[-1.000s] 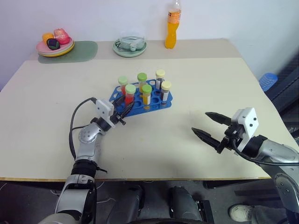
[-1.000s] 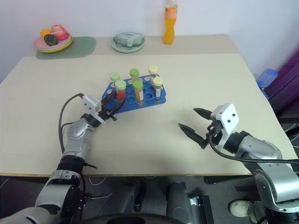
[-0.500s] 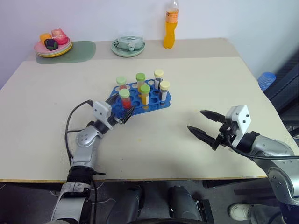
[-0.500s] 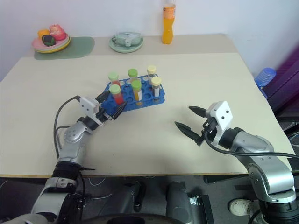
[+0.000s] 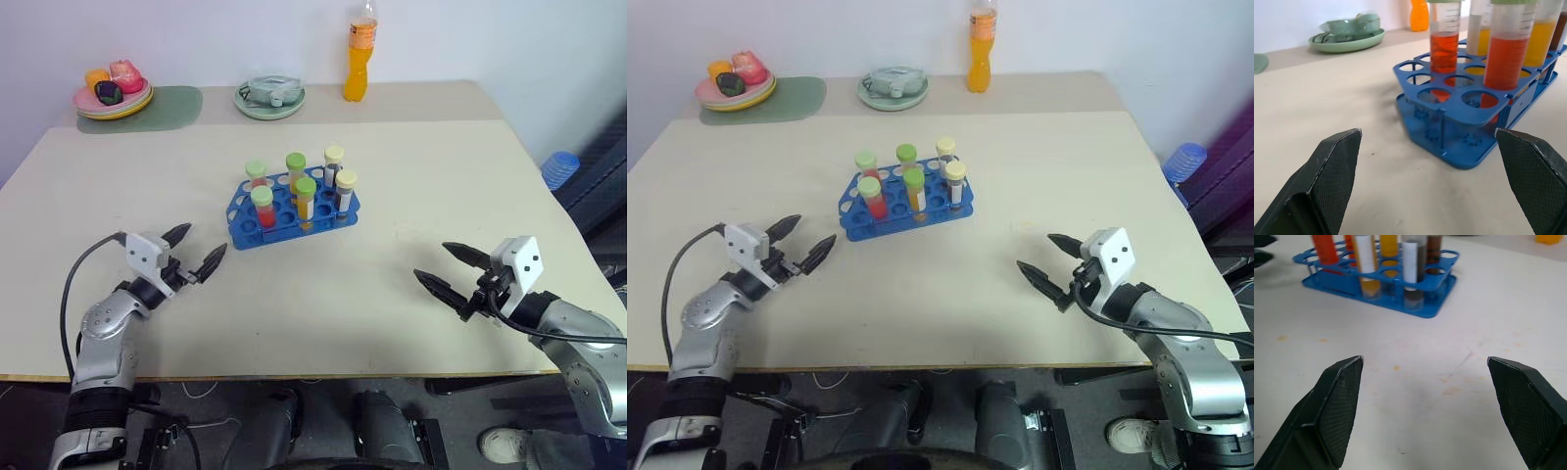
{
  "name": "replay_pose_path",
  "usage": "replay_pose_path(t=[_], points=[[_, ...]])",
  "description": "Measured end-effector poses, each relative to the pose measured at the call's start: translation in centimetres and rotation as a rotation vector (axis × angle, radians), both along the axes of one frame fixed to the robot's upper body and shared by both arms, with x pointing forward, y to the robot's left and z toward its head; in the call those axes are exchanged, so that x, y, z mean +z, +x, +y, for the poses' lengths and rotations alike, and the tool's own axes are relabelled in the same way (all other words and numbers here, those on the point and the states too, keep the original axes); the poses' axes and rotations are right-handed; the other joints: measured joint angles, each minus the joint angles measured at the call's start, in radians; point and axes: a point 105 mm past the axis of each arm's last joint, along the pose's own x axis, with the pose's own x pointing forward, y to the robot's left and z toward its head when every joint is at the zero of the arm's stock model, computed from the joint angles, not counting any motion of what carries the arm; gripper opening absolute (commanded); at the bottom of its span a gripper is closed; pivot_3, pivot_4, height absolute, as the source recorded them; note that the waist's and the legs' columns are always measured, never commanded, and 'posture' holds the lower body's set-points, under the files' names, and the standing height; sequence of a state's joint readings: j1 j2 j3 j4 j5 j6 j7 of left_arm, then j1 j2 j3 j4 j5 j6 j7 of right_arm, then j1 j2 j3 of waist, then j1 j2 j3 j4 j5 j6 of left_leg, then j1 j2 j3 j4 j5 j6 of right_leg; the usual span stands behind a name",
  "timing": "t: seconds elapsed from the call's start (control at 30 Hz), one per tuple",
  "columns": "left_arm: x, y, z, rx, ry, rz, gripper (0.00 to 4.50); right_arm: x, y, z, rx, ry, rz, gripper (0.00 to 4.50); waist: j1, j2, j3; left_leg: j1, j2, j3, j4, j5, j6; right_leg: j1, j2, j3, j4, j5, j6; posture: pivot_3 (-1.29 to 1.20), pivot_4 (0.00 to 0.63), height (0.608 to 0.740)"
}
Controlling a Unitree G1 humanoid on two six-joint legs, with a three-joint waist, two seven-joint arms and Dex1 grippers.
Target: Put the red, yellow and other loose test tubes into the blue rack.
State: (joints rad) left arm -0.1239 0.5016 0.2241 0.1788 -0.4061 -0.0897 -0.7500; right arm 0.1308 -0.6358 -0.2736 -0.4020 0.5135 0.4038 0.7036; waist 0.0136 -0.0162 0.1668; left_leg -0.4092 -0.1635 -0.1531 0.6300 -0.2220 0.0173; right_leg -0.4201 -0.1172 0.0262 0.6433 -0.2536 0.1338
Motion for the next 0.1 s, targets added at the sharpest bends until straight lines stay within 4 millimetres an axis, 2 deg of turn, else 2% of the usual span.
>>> replay_pose_path(t=[0.1], points=[[0.44,-0.27,0.18,-0.007,0.018,0.002,4.47,-0.59,-0.31,-0.42,-0.041,0.02,0.01,4.19,0.0,0.0,0.0,0.0,0.0,0.0,0.0,0.0,0.0,0.0,0.0,0.0,0.0,0.0,0.0,0.0,0.15,0.74]])
